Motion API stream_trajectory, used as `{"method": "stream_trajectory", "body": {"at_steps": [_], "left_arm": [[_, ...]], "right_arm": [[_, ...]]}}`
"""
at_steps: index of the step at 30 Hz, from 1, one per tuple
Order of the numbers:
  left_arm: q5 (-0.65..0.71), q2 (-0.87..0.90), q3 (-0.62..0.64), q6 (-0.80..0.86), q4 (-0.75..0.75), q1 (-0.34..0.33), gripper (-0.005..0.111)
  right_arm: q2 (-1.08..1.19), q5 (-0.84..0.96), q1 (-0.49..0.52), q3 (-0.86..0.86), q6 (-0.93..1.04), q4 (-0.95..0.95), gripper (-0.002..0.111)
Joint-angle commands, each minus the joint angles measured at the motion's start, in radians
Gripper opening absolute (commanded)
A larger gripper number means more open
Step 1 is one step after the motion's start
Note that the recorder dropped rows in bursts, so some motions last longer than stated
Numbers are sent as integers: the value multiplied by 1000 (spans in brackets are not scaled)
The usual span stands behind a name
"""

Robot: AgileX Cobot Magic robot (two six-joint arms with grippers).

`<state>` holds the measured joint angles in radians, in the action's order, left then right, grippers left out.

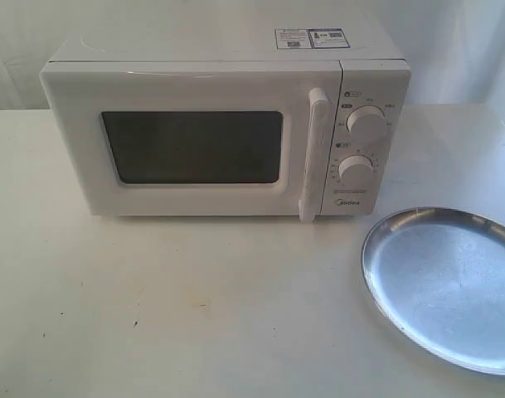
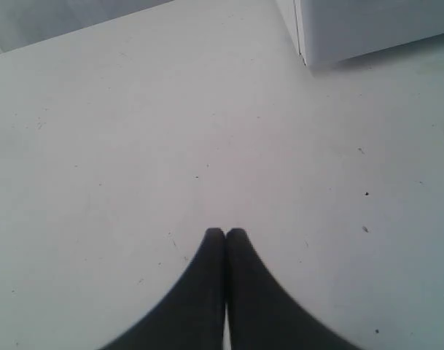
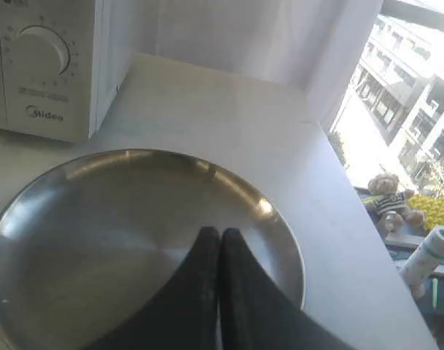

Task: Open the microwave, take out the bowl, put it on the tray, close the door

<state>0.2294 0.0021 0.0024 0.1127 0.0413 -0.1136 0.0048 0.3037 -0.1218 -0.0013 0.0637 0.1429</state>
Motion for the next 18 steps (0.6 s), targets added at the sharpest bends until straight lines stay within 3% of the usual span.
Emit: {"method": "stream_trajectory", "body": {"at_steps": [1,5,9,14,18], "left_arm": [[2,-2,-2,-3,-8,6,0],[2,-2,-2,-3,-8,6,0],[2,-2,-2,-3,-8,6,0],[2,-2,-2,-3,-8,6,0],[2,-2,-2,-3,-8,6,0]], "right_arm": [[-5,-122,3,1,23,15,0],[-5,-426,3,1,15,14,0],[-5,-749,3,1,-230,4,0],[-5,-990,3,1,-504,-72,0],[-5,-1075,3,1,-727,-110,0]]}}
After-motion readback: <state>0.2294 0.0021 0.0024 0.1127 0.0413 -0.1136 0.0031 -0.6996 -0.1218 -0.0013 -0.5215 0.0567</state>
